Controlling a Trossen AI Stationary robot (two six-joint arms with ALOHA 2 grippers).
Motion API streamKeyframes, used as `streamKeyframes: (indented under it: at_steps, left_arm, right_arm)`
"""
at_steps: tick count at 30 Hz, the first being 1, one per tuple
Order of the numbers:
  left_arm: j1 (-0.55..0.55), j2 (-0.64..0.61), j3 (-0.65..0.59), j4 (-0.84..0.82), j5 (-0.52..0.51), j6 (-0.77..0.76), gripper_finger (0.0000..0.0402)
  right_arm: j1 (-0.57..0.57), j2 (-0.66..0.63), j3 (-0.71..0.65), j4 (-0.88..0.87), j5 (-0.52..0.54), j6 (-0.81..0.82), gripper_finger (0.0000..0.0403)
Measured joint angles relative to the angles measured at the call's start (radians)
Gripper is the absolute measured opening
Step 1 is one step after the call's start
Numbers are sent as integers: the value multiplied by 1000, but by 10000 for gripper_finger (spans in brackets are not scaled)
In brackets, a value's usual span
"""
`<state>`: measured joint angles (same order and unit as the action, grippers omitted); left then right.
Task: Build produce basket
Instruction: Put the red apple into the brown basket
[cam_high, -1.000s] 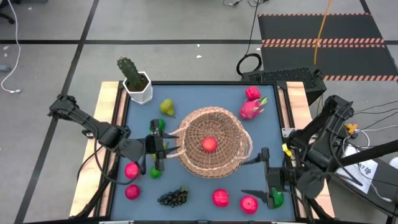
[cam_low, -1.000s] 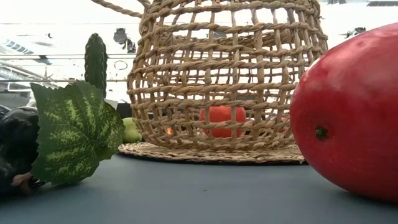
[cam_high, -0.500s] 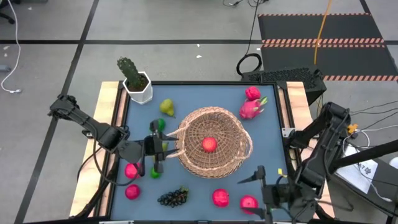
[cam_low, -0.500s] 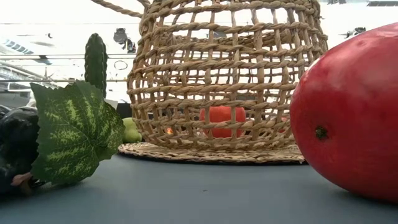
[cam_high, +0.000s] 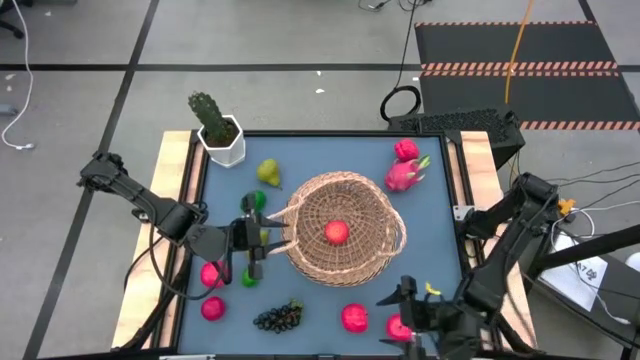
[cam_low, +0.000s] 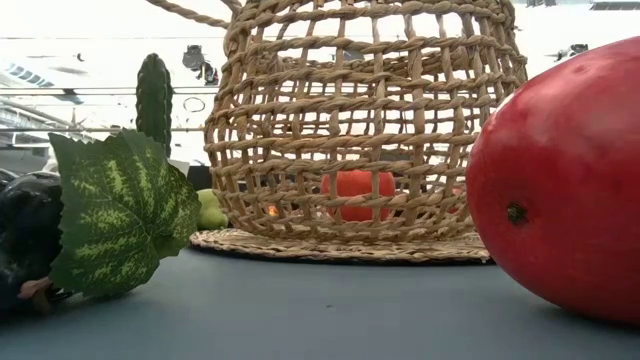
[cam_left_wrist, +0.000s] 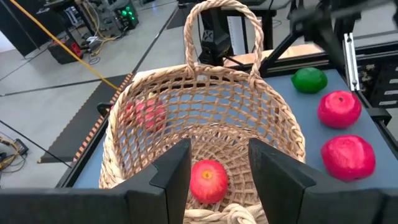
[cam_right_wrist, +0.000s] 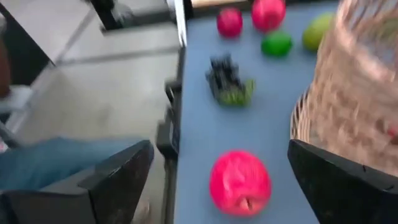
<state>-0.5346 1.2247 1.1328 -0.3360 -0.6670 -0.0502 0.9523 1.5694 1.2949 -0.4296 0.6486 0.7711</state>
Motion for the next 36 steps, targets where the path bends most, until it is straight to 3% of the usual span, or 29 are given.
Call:
streamKeyframes:
  at_steps: [8,13,20,27,30,36]
  left_arm:
    - [-17,0,0,-48,43,-62,161]
    - [-101,-1,0,-131,58,-195,161]
    - [-257,-2,0,-336,88,-502,161]
    - [-341,38,0,-600,257,-798,161]
    - [-345,79,0,-689,321,-822,161]
    - [-308,171,0,-776,558,-827,161]
  right_arm:
    - [-56,86,0,-61,-103,-41,297]
    - [-56,95,0,-61,-101,-80,269]
    - [-48,92,0,-61,-100,-146,246]
    - [-47,92,0,-61,-101,-198,239]
    - [-47,92,0,-61,-96,-209,239]
    - [-39,92,-1,-61,-95,-188,239]
